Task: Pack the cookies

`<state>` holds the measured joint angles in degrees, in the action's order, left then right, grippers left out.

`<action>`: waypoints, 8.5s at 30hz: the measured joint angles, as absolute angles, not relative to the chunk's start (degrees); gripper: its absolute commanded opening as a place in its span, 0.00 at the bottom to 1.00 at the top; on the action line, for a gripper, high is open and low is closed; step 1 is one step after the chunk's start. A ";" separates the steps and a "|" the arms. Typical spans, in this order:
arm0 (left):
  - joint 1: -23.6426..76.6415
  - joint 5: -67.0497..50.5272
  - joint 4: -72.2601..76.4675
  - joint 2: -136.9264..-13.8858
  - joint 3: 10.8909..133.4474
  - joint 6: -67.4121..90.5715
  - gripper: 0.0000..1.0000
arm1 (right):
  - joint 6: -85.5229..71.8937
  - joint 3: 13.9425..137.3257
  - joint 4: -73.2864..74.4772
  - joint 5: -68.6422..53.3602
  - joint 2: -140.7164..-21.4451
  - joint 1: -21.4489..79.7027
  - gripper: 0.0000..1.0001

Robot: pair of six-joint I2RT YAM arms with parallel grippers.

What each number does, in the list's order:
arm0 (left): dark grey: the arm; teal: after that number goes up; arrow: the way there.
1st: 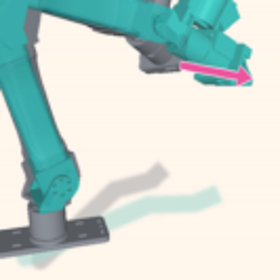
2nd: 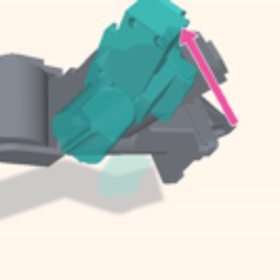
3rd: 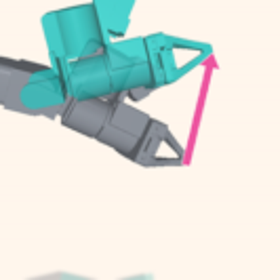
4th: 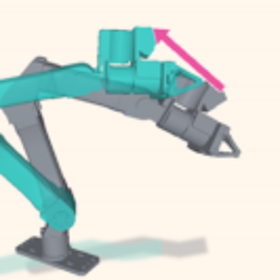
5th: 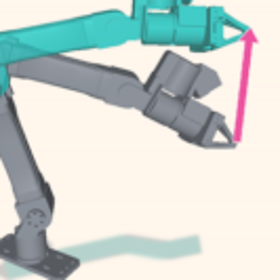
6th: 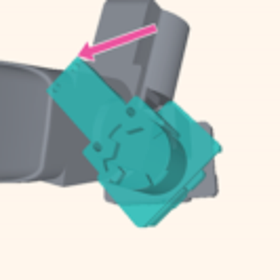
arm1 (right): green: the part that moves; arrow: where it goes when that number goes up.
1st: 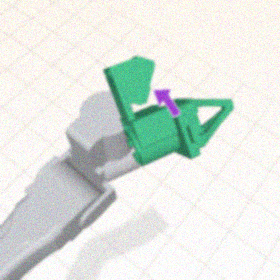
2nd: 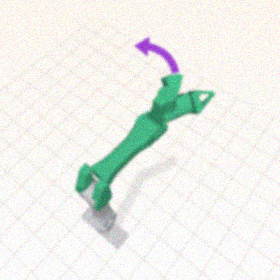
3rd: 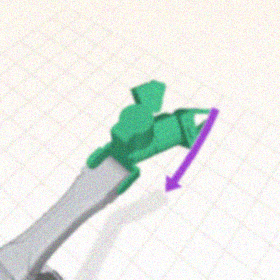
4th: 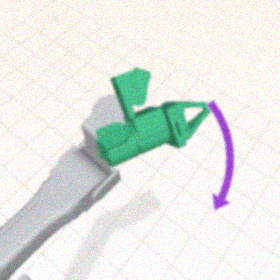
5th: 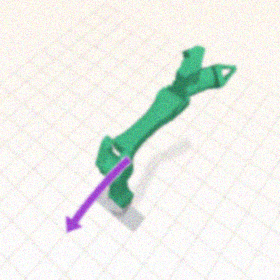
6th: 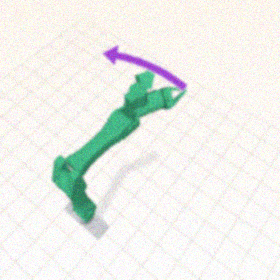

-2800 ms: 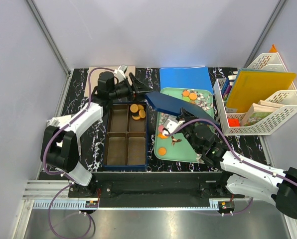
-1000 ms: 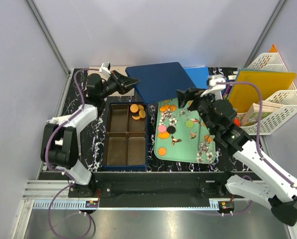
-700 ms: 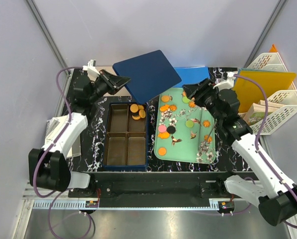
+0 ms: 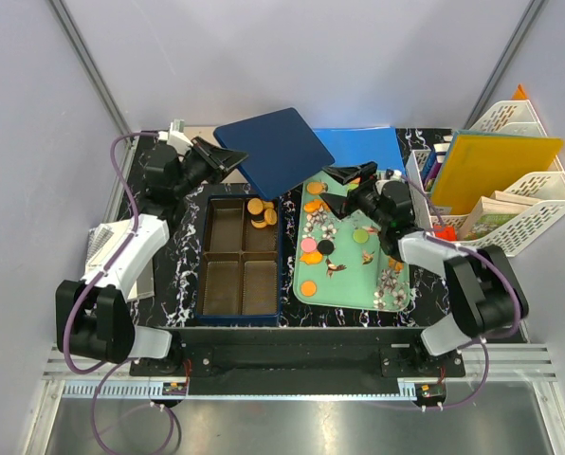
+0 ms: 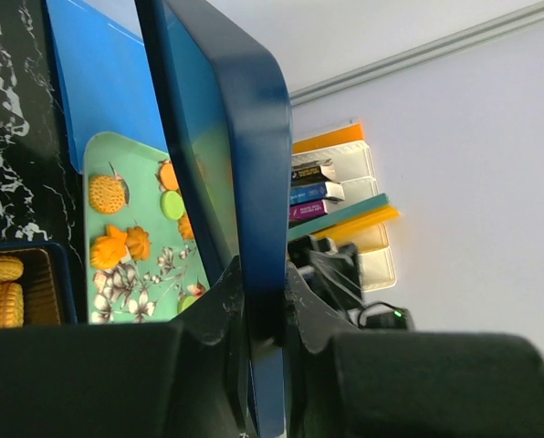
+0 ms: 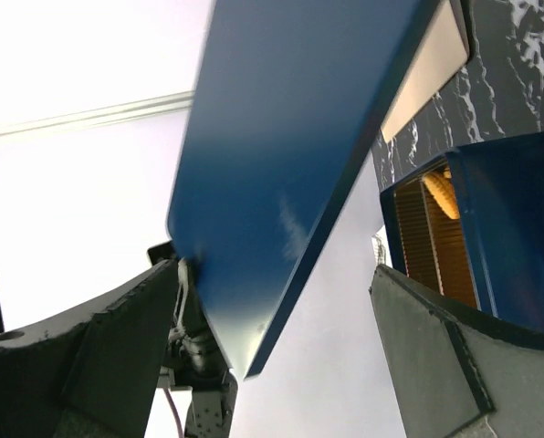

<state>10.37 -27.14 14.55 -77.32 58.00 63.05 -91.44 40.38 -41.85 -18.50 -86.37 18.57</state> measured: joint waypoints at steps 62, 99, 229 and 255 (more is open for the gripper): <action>1.15 -9.15 -25.74 -67.85 51.75 50.89 0.48 | -66.72 81.80 -22.37 -43.57 -113.93 17.26 0.00; -3.84 -3.95 -32.86 -66.08 39.72 54.54 0.44 | -69.06 68.10 -30.28 -59.61 -114.83 31.24 0.00; -2.61 -4.56 -36.58 -66.76 57.10 44.82 0.40 | -23.09 113.80 37.78 -10.81 -115.33 30.13 0.33; 9.45 -14.31 -40.34 -46.35 43.53 30.83 0.00 | -24.93 132.18 39.88 -11.64 -136.16 30.33 0.18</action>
<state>9.45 -14.31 -40.34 -46.35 43.53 30.83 -24.93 132.18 39.88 -11.64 -136.16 30.33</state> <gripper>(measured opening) 0.005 0.203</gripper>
